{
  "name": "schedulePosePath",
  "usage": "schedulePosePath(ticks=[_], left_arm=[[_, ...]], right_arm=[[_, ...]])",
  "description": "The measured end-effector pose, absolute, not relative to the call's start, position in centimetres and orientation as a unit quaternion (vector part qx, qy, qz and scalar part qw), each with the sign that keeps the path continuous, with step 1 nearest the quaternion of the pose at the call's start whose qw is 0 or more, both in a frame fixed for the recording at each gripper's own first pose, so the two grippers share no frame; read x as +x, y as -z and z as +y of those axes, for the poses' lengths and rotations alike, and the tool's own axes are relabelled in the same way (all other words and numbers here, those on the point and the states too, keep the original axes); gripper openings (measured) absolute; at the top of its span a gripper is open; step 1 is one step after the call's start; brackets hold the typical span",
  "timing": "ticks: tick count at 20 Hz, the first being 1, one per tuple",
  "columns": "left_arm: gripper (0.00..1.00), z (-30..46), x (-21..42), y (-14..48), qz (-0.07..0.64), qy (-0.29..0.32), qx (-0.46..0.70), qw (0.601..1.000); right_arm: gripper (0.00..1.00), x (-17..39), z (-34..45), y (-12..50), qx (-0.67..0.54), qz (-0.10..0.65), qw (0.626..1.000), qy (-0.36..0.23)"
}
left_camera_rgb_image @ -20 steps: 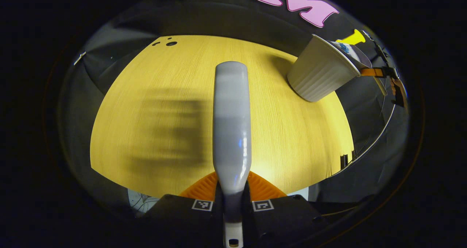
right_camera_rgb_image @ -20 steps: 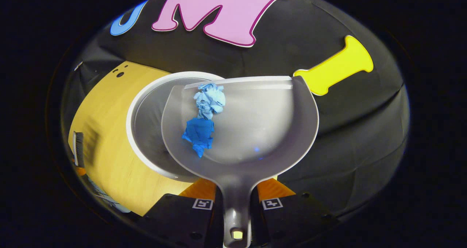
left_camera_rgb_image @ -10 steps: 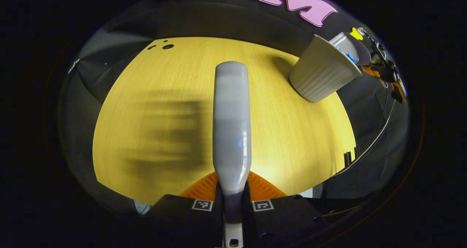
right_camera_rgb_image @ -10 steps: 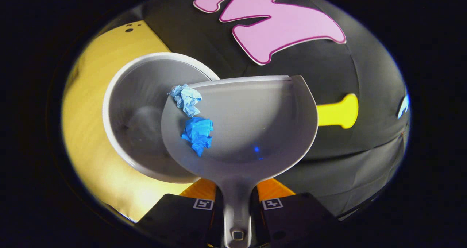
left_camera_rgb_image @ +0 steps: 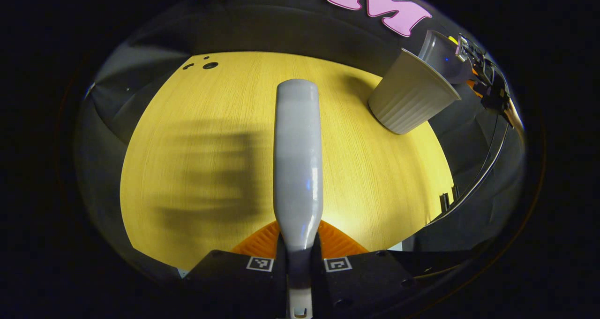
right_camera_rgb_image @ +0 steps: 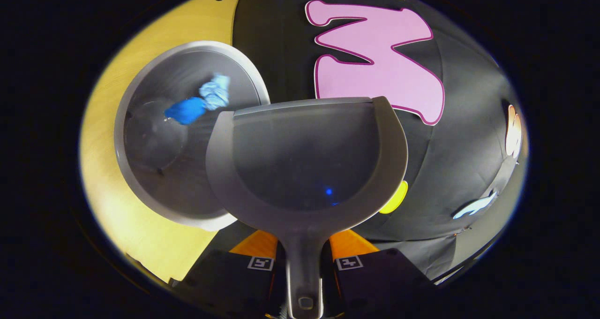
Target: Pick up the small broom and dustpan from the desktop, sweep the trash into the dustpan with the broom, and then empty the trash into the garbage bin.
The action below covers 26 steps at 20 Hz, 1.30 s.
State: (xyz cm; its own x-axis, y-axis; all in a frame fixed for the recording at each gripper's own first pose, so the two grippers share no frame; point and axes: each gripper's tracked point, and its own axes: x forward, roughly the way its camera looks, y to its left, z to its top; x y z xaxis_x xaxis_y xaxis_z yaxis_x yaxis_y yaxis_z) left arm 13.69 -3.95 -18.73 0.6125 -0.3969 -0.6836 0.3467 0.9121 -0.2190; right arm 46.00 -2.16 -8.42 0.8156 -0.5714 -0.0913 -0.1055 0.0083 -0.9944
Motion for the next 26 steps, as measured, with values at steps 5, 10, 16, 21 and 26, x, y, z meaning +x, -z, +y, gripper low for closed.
schedulePosePath(ticks=[5, 10, 16, 21, 26], left_arm=[[0.24, -3.9, 13.7, 18.6, 0.386, 0.203, -0.029, 0.899], [0.25, -3.8, 13.8, 18.3, 0.378, 0.185, -0.027, 0.907], [0.25, -4.5, 13.9, 18.5, 0.383, 0.172, -0.063, 0.906], [0.25, -4.8, 13.7, 19.0, 0.389, 0.168, -0.098, 0.901], [0.27, -3.8, 13.7, 20.4, 0.399, 0.148, -0.102, 0.899]], right_arm=[[0.33, 45.7, -2.4, 8.7, -0.651, 0.258, 0.692, 0.178], [0.33, 43.8, -3.0, 10.6, -0.479, 0.308, 0.803, 0.175], [0.33, 43.5, -2.1, 11.2, -0.269, 0.315, 0.897, 0.151], [0.33, 43.5, -0.9, 11.4, -0.108, 0.299, 0.938, 0.137], [0.33, 42.9, 2.0, 12.7, -0.040, 0.256, 0.960, 0.102]])
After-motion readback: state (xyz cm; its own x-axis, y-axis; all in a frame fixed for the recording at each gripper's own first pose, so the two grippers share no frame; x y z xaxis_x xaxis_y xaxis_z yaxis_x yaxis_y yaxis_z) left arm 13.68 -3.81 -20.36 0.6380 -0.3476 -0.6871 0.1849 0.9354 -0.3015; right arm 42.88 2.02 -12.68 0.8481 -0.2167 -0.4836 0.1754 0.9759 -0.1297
